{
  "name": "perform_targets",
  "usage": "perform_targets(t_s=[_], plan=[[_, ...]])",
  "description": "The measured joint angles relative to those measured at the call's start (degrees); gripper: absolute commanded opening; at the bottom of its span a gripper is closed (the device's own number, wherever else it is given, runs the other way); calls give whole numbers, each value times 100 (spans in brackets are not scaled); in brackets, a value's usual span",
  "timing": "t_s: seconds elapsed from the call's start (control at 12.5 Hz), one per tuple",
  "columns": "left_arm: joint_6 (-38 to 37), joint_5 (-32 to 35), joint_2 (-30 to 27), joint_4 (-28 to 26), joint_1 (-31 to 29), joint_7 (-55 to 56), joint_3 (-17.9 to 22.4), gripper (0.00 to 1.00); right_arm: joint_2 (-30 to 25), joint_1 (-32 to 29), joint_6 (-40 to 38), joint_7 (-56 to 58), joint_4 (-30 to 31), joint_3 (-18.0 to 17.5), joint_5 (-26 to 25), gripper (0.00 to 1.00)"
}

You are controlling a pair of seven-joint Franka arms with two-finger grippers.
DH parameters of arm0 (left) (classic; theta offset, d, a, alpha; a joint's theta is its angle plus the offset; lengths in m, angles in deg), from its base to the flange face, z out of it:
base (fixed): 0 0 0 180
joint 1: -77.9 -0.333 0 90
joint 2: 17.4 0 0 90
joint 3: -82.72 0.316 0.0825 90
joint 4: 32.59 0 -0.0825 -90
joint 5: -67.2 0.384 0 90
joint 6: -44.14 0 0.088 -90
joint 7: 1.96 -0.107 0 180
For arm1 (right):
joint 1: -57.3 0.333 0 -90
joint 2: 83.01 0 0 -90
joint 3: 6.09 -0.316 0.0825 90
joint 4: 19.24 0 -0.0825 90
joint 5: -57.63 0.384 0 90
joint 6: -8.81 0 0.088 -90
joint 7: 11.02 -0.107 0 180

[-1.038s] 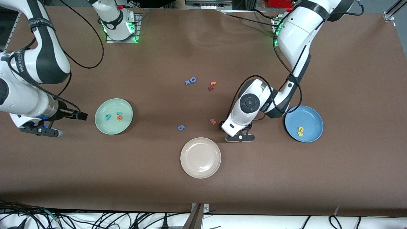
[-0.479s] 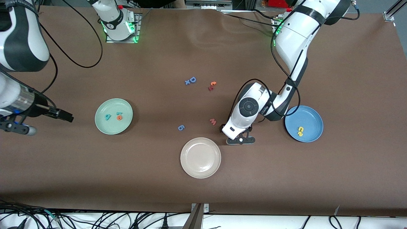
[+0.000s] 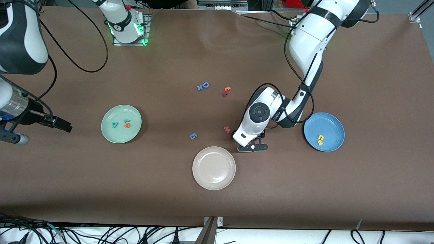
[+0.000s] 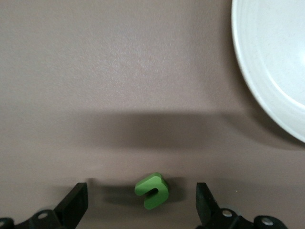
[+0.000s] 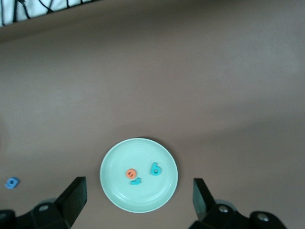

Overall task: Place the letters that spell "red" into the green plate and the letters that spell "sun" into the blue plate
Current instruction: 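Move the left gripper over the green n while the right gripper withdraws, then lower the left gripper and grasp the green n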

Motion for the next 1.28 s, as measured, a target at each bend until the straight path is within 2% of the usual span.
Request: perform_targets(t_s=[0.08,0.16,0.24,0.48,0.8,1.28], plan=[[0,0,14,3,37,8,46,92,-48,288,-12,189,-21,415,173,99],[0,0,20,4,64,9,74,89,-101,417,-26,299,3,633,227,99],[0,0,21,4,81,12,86,85,-160,451,-24,353,84,707,234,99],[0,2,21,12,114,12,88,70,-192,488,-18,391,243,715,233,100],[0,17,21,37,211,30,122,45,-213,507,-18,402,257,733,233,100],[-1,71,18,76,224,62,129,23,-217,507,-19,445,273,825,233,100]])
